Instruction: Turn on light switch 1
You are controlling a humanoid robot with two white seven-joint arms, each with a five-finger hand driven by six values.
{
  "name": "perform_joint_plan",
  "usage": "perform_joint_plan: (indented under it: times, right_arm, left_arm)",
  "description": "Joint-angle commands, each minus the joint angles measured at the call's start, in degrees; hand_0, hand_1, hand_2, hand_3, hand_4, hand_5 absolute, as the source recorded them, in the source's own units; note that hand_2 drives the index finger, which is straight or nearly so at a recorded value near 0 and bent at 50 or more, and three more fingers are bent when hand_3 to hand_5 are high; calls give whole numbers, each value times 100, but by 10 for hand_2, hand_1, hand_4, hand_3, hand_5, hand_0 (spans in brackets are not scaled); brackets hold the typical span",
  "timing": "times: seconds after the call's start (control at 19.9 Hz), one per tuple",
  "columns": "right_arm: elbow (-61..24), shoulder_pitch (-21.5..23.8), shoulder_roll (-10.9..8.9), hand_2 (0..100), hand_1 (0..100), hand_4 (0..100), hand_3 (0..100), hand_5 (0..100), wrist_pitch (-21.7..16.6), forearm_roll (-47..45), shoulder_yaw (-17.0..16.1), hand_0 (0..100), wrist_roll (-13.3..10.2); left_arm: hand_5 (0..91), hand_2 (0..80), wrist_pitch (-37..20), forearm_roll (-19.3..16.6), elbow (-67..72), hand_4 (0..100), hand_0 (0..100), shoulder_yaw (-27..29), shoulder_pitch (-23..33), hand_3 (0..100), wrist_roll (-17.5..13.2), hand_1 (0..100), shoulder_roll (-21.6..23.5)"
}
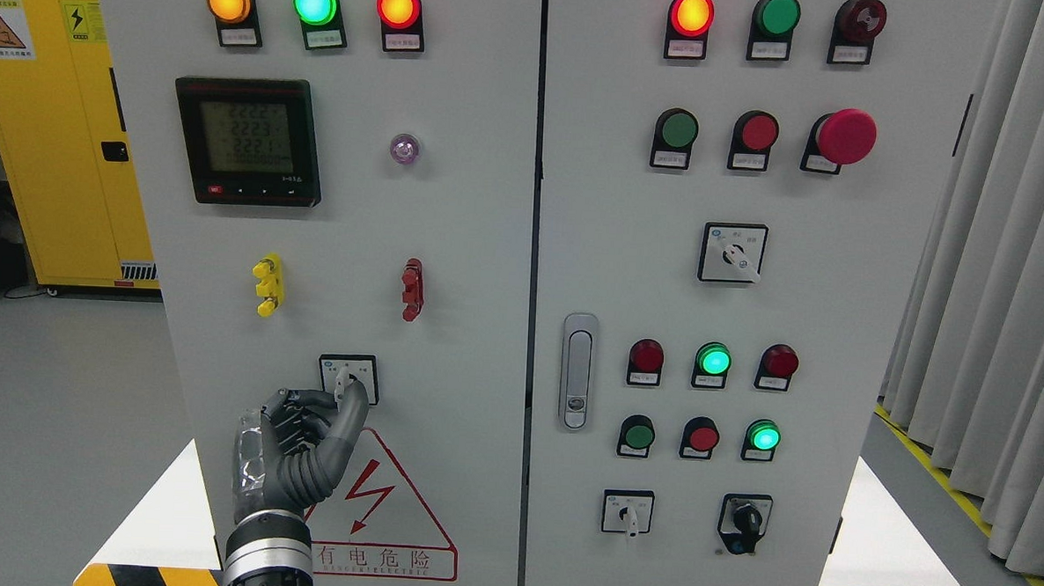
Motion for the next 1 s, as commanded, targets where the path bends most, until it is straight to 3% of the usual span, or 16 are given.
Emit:
perform_joint_plan:
  times: [0.0, 0.95]
  right_arm:
    - [0, 0, 0, 40, 500, 0, 0, 0, 3, 0, 0, 0, 5]
    - [0, 0, 0, 40, 500, 0, 0, 0, 3, 0, 0, 0, 5]
  left_arm:
    - [843, 599, 27, 0, 14, 885, 242, -3, -45, 899, -7, 662, -1]
    - [840, 603, 124, 0, 40, 885, 293, -3, -71, 899, -7, 650, -10]
